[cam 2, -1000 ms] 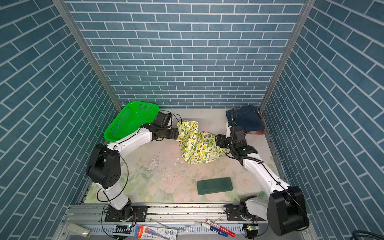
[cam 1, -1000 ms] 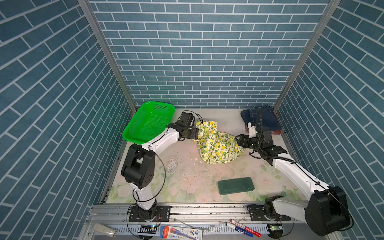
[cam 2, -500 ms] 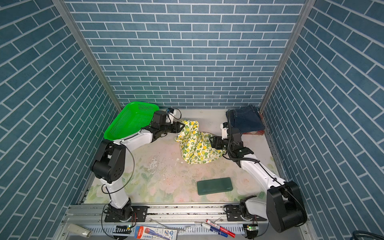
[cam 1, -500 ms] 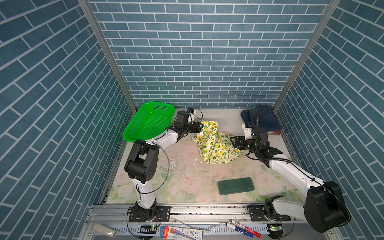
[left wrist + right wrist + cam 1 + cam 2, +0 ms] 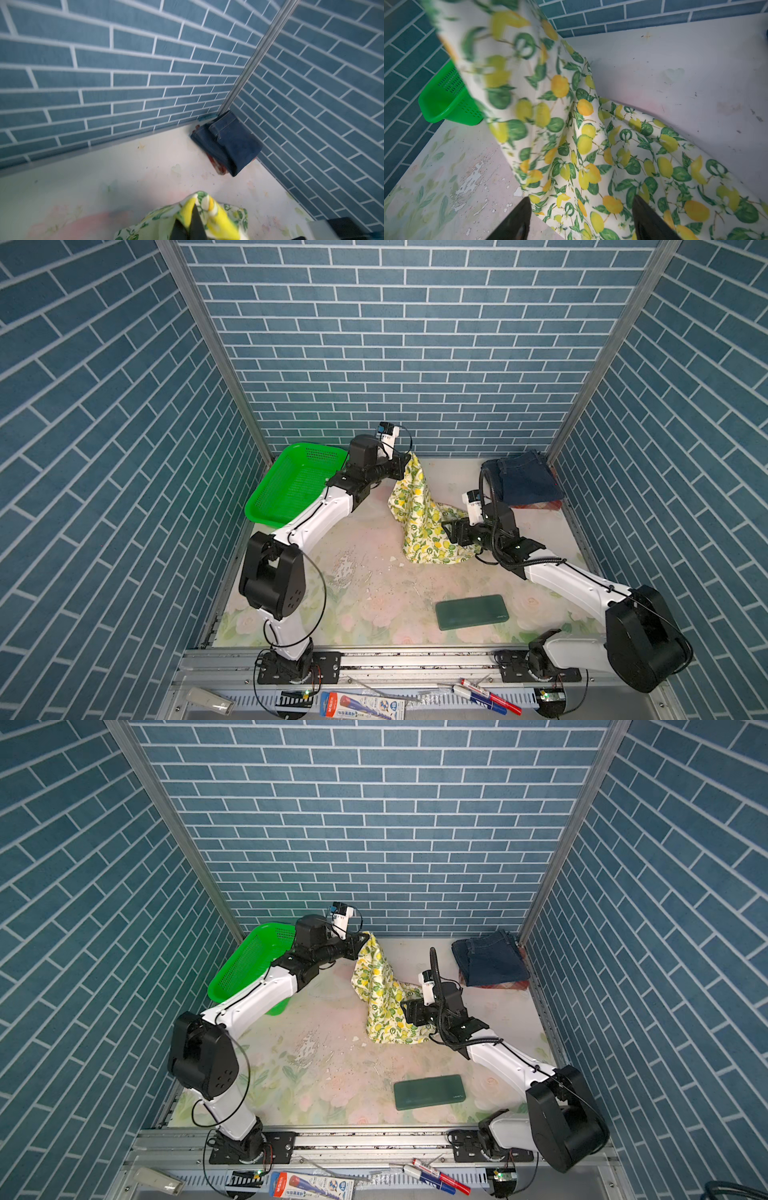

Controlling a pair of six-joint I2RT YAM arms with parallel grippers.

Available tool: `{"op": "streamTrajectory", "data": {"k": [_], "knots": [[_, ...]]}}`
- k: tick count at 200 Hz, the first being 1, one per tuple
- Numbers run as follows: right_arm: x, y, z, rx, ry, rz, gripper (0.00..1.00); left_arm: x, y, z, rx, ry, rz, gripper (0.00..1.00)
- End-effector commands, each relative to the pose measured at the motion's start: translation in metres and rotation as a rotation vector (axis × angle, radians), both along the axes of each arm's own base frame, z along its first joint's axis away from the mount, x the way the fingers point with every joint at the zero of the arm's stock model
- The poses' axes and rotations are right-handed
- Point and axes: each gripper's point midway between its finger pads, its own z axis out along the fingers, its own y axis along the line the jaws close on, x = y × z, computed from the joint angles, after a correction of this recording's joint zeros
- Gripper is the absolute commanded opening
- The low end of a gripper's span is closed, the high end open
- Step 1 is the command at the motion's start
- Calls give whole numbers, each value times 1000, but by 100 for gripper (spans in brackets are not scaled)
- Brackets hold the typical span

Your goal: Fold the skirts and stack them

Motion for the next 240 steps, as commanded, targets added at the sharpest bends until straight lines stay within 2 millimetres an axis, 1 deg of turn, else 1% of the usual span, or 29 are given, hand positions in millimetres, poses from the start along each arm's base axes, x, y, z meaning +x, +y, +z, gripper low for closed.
{"op": "streamTrajectory", "data": {"k": [1, 12, 32, 51, 77, 94, 117, 141, 171, 197, 214, 230, 240], "knots": [[3, 8, -4, -21, -63, -15, 76, -13, -1, 17, 68, -47, 8, 0], [0, 13, -2, -25, -81, -11, 77, -18, -4, 21, 89, -64, 14, 0], [-2, 16, 0, -46, -103, -16, 79, -25, -7, 33, 110, -86, 20, 0], [-3, 11, 4, -61, -124, -33, 83, -29, -9, 48, 130, -99, 36, 0], [-4, 4, 17, -56, -171, -71, 87, -35, -10, 71, 165, -132, 83, 0], [-3, 8, 25, -34, -204, -77, 90, -38, -13, 81, 168, -131, 107, 0], [-6, 20, 37, -2, -277, -82, 91, -40, -16, 90, 190, -126, 145, 0], [-14, 33, 49, 2, -356, -77, 91, -42, -21, 96, 233, -128, 176, 0], [-19, 35, 58, -16, -412, -89, 92, -47, -27, 108, 294, -149, 211, 0], [-23, 39, 67, 5, -447, -82, 92, -47, -29, 114, 329, -157, 238, 0], [-19, 44, 67, 1, -443, -82, 93, -50, -32, 118, 332, -155, 237, 0], [-11, 47, 68, 10, -462, -104, 93, -54, -36, 122, 331, -165, 238, 0], [-6, 52, 69, 13, -471, -115, 93, -56, -39, 120, 337, -164, 235, 0]]}}
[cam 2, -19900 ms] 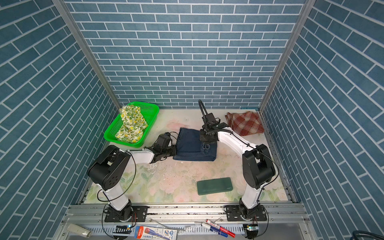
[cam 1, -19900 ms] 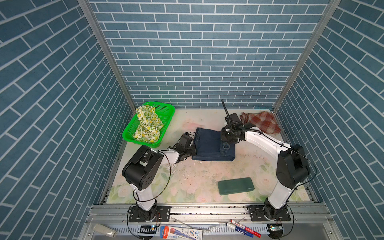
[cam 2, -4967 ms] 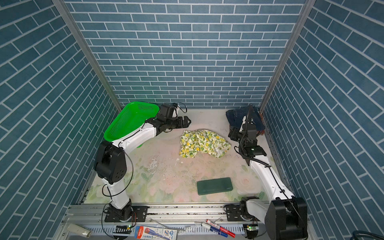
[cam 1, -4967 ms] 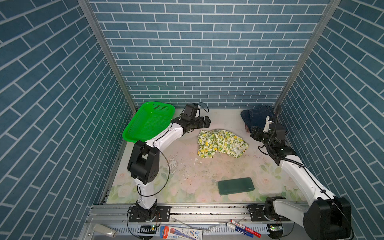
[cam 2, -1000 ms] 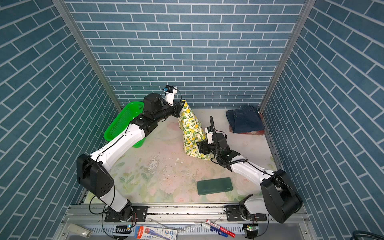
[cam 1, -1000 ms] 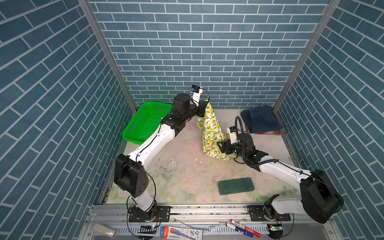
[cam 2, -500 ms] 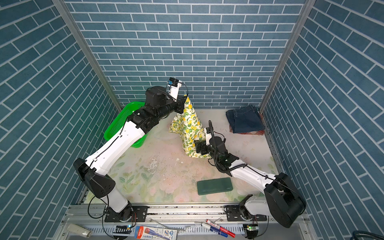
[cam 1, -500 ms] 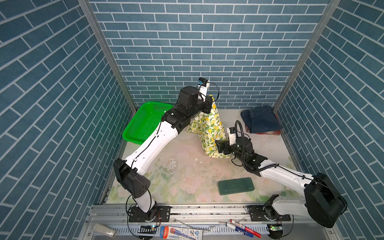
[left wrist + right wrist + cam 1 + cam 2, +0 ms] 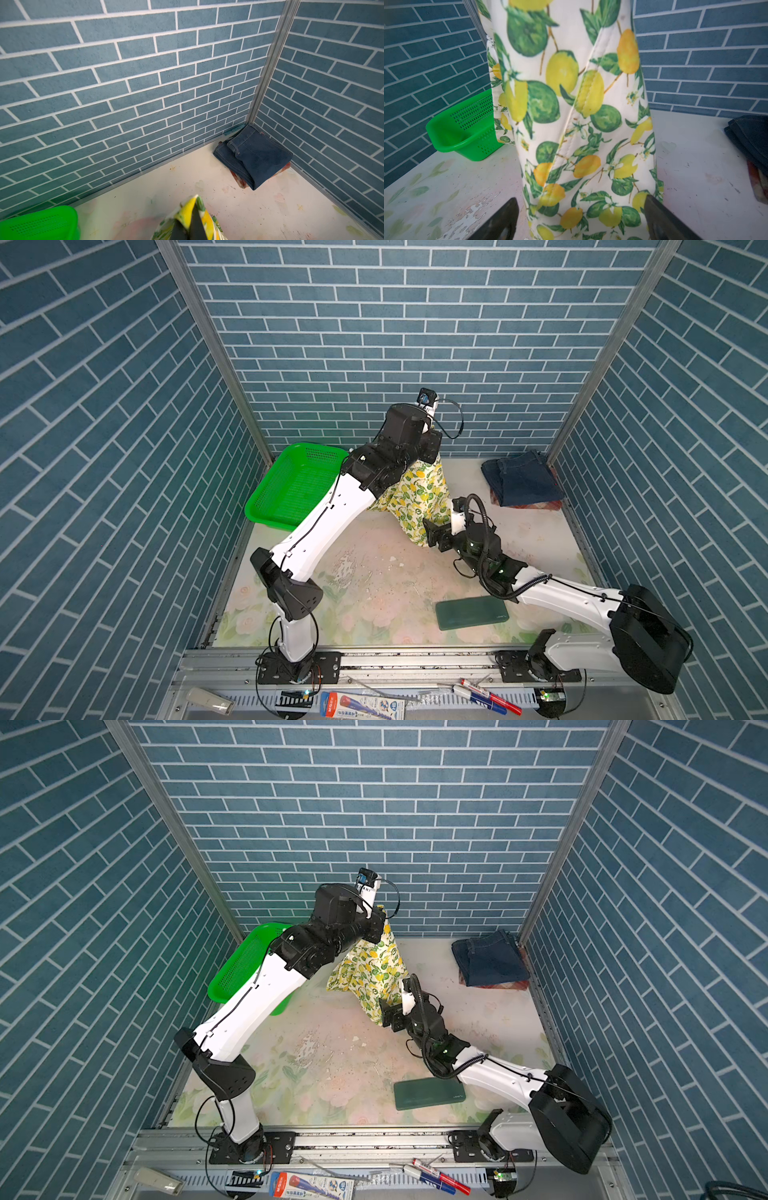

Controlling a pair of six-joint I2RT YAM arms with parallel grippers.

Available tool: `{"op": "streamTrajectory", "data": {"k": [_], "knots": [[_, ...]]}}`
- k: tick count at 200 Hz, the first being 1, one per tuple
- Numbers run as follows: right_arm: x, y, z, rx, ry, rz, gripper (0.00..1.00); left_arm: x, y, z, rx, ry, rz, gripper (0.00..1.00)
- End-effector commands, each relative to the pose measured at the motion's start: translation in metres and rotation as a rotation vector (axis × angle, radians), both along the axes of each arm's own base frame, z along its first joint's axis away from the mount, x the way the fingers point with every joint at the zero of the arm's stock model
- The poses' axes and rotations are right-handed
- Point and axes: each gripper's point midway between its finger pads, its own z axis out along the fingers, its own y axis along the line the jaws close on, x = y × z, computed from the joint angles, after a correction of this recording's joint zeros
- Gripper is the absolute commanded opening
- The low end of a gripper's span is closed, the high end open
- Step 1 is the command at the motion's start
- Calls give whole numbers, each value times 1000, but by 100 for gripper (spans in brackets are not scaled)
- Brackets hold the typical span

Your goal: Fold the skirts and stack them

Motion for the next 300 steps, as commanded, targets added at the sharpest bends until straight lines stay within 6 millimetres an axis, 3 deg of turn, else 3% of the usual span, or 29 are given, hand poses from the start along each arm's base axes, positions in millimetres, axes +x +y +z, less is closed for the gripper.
{"op": "streamTrajectory", "data": {"k": [1, 29, 37, 44, 54, 66, 103, 121, 149, 183, 197, 217, 231, 242, 272, 300], "knots": [[13, 8, 14, 9, -73, -35, 93, -7, 0, 10, 20, -23, 20, 0], [33, 22, 18, 32, -107, -64, 93, -13, -7, 8, 23, -13, 6, 0], [37, 27, 22, 35, -112, -64, 88, -14, -7, 8, 28, -12, 3, 0], [41, 26, 24, 29, -114, -86, 73, -15, -7, 7, 33, -9, 4, 0], [47, 21, 28, 21, -104, -103, 35, -16, -4, 7, 45, -5, 9, 0], [43, 18, 38, 40, -86, -43, 0, -18, 3, 9, 70, -9, 25, 0], [16, -11, 55, 150, 159, 143, 0, -28, 39, 8, 124, -11, 92, 0], [18, -34, 58, 298, 340, 200, 0, -29, 59, -4, 116, 8, 119, 0], [59, -55, 48, 513, 558, 261, 0, -15, 81, -44, 72, 103, 138, 0], [124, -70, -16, 619, 714, 190, 0, 10, 91, -125, 83, 257, 163, 0], [144, -74, -41, 617, 774, 158, 14, 25, 95, -164, 89, 328, 177, 0], [160, -82, -58, 548, 787, 100, 47, 46, 97, -212, 100, 426, 197, 0], [158, -90, -60, 464, 761, 55, 60, 58, 98, -233, 115, 452, 215, 0], [155, -98, -63, 395, 744, 18, 64, 65, 98, -246, 122, 469, 220, 0], [134, -110, -66, 246, 660, -35, 64, 80, 95, -270, 126, 511, 224, 0], [115, -90, -67, 83, 553, 10, 61, 87, 92, -276, 127, 517, 226, 0]]}}
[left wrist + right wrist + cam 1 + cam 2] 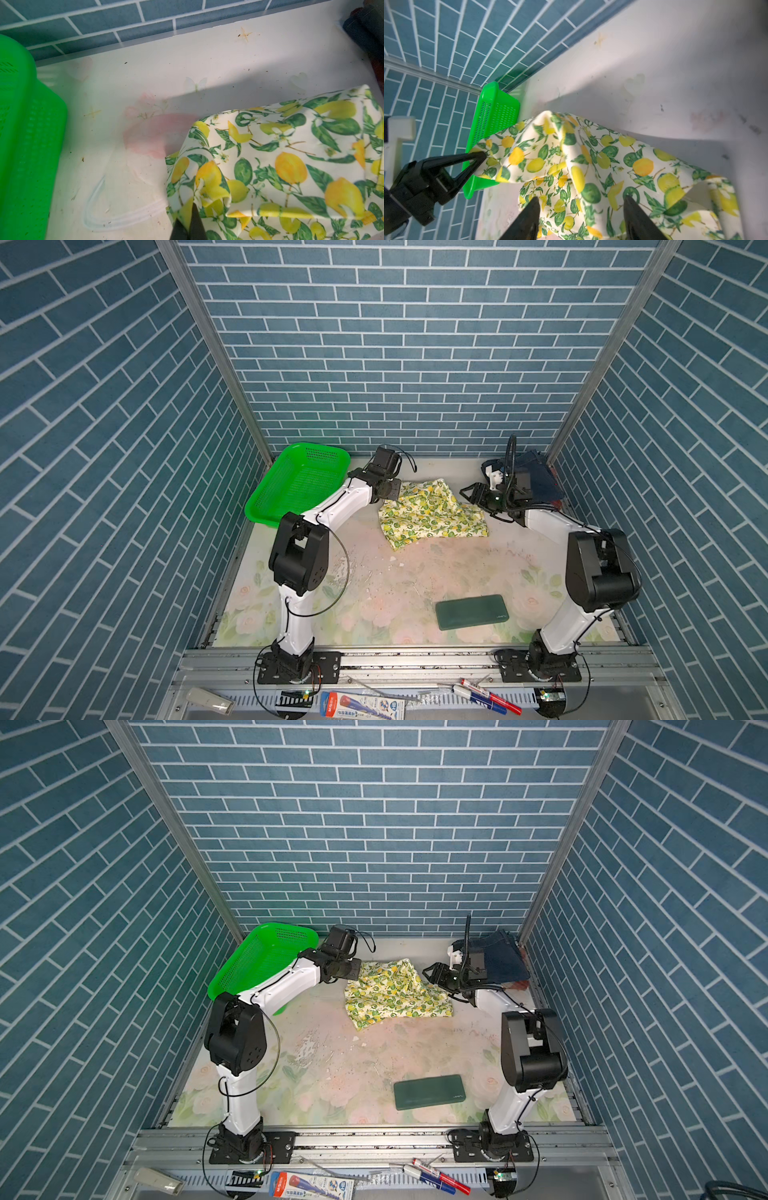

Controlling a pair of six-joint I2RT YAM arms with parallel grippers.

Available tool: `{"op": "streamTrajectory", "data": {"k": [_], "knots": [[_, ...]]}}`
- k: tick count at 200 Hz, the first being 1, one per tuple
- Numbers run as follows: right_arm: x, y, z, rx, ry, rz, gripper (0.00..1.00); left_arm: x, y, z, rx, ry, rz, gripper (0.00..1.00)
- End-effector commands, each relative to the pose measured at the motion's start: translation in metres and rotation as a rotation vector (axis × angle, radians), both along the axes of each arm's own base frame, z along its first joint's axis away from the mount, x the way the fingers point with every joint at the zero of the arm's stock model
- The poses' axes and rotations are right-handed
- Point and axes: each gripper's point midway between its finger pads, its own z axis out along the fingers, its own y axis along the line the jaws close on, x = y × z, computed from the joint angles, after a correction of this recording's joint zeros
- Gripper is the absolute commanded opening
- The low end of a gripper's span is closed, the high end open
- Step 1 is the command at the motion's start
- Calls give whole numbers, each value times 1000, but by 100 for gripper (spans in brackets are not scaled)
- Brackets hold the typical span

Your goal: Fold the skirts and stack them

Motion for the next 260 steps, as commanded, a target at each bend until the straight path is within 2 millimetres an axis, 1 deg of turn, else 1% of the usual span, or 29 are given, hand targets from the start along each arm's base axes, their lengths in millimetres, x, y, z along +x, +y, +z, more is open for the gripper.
{"op": "streamTrajectory", "data": {"k": [1, 17, 36, 69, 84, 104, 147, 176, 191, 195, 199, 205, 217, 222, 234, 240, 243, 245, 247, 260], "knots": [[-20, 10, -11, -200, -108, 71, 60, 13, -7, 18, -43, -43, 3, 0], [-28, 28, -14, -242, -144, 128, 60, 14, -5, 18, -42, -46, 7, 0], [-30, 41, -27, -244, -111, 150, 57, 14, -2, 20, -42, -50, 14, 0], [-26, 56, -58, -268, -27, 156, 52, 13, 2, 23, -51, -58, 23, 0], [-23, 59, -71, -297, -9, 147, 52, 13, 3, 24, -52, -60, 23, 0], [-14, 67, -83, -277, 3, 140, 52, 13, 4, 26, -54, -66, 23, 0], [19, 77, -91, -260, -41, 42, 51, 14, 3, 28, -61, -71, 26, 0], [28, 79, -94, -241, -40, -3, 47, 13, 4, 29, -60, -73, 25, 0], [30, 79, -95, -242, -39, -12, 43, 12, 4, 29, -63, -75, 24, 0], [31, 79, -97, -244, -37, -18, 40, 12, 5, 29, -65, -77, 25, 0], [32, 78, -98, -245, -35, -23, 35, 13, 4, 29, -66, -77, 25, 0], [33, 80, -98, -243, -35, -25, 25, 12, 4, 29, -68, -76, 23, 0], [36, 81, -96, -238, -34, -28, 11, 13, 3, 30, -72, -77, 22, 0], [35, 81, -94, -238, -36, -29, 0, 13, 3, 31, -75, -77, 22, 0], [33, 78, -82, -241, -55, -37, 0, 13, 3, 33, -72, -79, 23, 0], [32, 77, -72, -244, -70, -36, 0, 14, 4, 36, -72, -83, 26, 0], [30, 75, -72, -254, -66, -34, 0, 13, 4, 38, -72, -86, 25, 0], [30, 75, -65, -253, -79, -31, 0, 13, 4, 39, -72, -87, 25, 0], [28, 74, -66, -261, -72, -28, 0, 13, 5, 41, -73, -89, 26, 0], [22, 65, -42, -300, -95, -30, 0, 13, 6, 52, -81, -110, 29, 0]]}}
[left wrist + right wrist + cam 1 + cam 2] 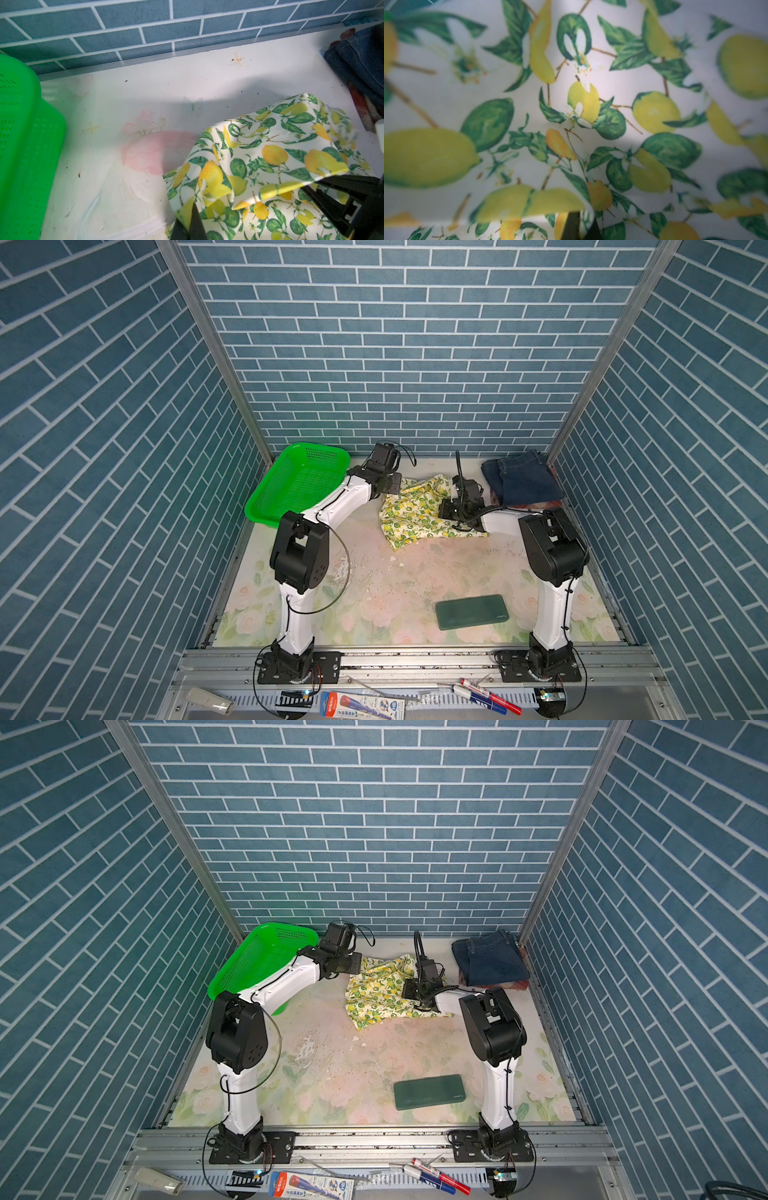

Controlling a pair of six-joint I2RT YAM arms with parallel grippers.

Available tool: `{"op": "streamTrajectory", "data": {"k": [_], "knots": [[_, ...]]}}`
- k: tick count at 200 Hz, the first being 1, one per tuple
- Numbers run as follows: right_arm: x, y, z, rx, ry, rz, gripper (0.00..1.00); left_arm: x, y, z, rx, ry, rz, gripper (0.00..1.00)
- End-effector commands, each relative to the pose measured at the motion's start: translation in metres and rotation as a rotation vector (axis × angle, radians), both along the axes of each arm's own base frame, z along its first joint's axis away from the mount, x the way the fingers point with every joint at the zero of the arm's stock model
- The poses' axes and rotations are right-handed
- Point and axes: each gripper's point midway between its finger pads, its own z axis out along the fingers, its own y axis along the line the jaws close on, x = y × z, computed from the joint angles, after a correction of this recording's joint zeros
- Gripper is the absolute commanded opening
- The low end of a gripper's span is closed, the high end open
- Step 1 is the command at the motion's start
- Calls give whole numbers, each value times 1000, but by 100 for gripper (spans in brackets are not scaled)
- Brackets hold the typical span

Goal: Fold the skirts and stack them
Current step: 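Lift the skirt by two corners with both grippers and stretch it open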

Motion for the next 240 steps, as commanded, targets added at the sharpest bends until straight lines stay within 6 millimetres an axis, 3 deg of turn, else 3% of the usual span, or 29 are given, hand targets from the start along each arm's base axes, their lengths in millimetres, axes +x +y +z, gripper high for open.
{"op": "streamTrajectory", "data": {"k": [1, 26, 57, 96, 134, 174, 195, 219, 240], "knots": [[2, -7, 65, -32, -103, -7, 0, 0, 6, 40, -33, -65, 17, 0], [-15, -20, 125, -89, -167, 45, 0, -1, 16, 75, -68, -122, 33, 0], [-37, -39, 190, -192, -241, 90, 0, -7, 41, 127, -94, -203, 71, 0], [-72, -60, 268, -228, -365, 101, 0, -38, 64, 184, -102, -308, 97, 0], [-107, -64, 323, -192, -445, 134, 0, -71, 85, 237, -160, -407, 130, 0], [-143, -67, 353, -143, -487, 162, 0, -110, 103, 272, -191, -485, 139, 0], [-153, -70, 360, -107, -481, 152, 0, -119, 105, 287, -202, -509, 132, 0], [-150, -75, 358, -127, -431, 123, 0, -105, 96, 290, -210, -494, 112, 0], [-118, -85, 346, -140, -358, 68, 0, -72, 81, 275, -194, -454, 105, 0]]}}
